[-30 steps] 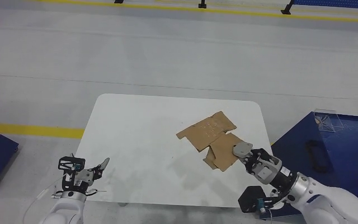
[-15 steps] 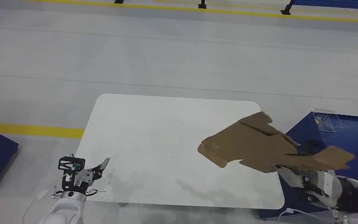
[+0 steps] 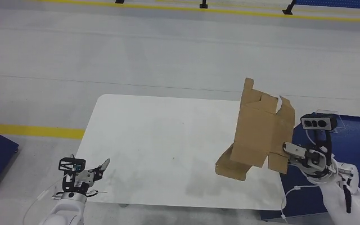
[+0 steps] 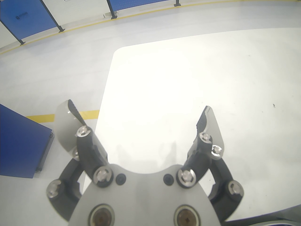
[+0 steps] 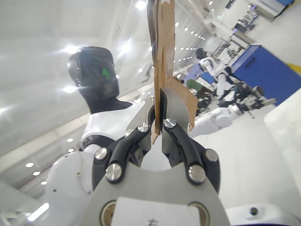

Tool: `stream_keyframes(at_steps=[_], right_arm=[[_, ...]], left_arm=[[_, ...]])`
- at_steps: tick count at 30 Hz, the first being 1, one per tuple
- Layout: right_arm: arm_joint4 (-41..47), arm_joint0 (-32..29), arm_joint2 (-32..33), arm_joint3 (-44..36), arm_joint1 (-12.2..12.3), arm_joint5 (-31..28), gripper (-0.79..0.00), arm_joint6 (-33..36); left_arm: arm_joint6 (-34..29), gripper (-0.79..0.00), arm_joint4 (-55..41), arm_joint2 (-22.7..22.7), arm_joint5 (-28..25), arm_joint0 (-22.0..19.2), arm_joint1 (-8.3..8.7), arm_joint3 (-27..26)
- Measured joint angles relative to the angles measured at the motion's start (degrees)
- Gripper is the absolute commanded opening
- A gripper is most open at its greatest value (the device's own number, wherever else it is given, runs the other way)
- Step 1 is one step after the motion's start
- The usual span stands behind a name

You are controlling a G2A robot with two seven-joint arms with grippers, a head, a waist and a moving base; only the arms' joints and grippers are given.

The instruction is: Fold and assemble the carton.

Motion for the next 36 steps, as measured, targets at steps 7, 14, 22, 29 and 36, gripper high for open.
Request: stream_keyframes(at_steps=[7, 14, 22, 29, 36], right_arm=[[-0.44, 2.79, -1.91, 1.68, -0.78, 2.53, -0.785, 2.6], [-0.4, 2.81, -1.92, 1.68, -0.78, 2.54, -0.785, 2.6], [25.27, 0.31, -1.86, -2.55, -2.02, 25.7, -0.785, 5.4], [59.65, 1.65, -7.86, -0.8, -3.55, 60.57, -0.785, -3.04], [92.13, 2.31, -18.06, 2.14, -5.9, 82.99, -0.785, -25.53]], left_arm=[[0.0, 0.0, 0.0, 0.0, 0.0, 0.0, 0.0, 0.0], [0.0, 0.0, 0.0, 0.0, 0.0, 0.0, 0.0, 0.0], [0.0, 0.0, 0.0, 0.0, 0.0, 0.0, 0.0, 0.0], [0.0, 0.0, 0.0, 0.0, 0.0, 0.0, 0.0, 0.0], [0.0, 0.0, 0.0, 0.0, 0.0, 0.0, 0.0, 0.0]])
